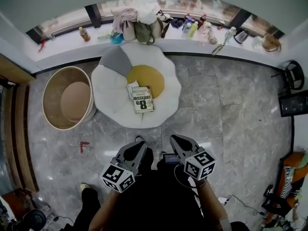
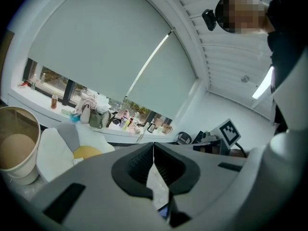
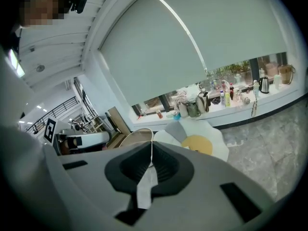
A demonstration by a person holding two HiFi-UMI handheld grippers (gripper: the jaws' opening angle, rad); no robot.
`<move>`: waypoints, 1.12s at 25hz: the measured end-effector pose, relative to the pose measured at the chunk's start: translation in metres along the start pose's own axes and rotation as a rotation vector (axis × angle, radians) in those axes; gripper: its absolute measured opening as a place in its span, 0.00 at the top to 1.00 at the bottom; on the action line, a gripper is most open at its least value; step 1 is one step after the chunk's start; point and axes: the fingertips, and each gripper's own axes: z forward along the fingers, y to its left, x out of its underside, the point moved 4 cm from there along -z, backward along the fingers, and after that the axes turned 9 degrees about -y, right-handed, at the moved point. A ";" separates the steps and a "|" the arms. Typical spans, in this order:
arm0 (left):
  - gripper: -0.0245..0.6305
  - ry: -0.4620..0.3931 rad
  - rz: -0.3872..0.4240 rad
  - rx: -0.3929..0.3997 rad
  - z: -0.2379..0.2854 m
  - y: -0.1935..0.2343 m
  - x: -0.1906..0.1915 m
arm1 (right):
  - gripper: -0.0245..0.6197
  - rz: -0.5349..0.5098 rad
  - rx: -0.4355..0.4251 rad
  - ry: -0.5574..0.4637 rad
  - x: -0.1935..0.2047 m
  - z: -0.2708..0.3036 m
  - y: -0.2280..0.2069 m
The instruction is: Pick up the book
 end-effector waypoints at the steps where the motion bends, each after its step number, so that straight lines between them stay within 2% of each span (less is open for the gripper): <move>1: 0.94 0.004 0.000 0.003 0.002 0.009 -0.004 | 0.93 0.005 0.011 0.002 -0.002 0.006 -0.001; 8: 0.94 0.055 -0.007 -0.004 0.008 0.062 -0.020 | 0.93 0.035 0.062 0.035 -0.006 0.039 0.003; 17: 0.94 0.109 -0.075 -0.056 0.017 0.103 -0.004 | 0.93 0.071 0.032 0.121 0.015 0.073 -0.006; 21: 0.94 0.110 -0.115 -0.099 0.019 0.107 0.020 | 0.93 0.058 0.019 0.215 0.043 0.087 -0.038; 24: 0.94 0.141 -0.146 -0.119 0.028 0.114 0.048 | 0.93 0.059 0.010 0.274 0.064 0.096 -0.062; 28: 0.94 0.183 -0.253 -0.147 0.051 0.143 0.092 | 0.93 0.082 -0.008 0.299 0.082 0.108 -0.080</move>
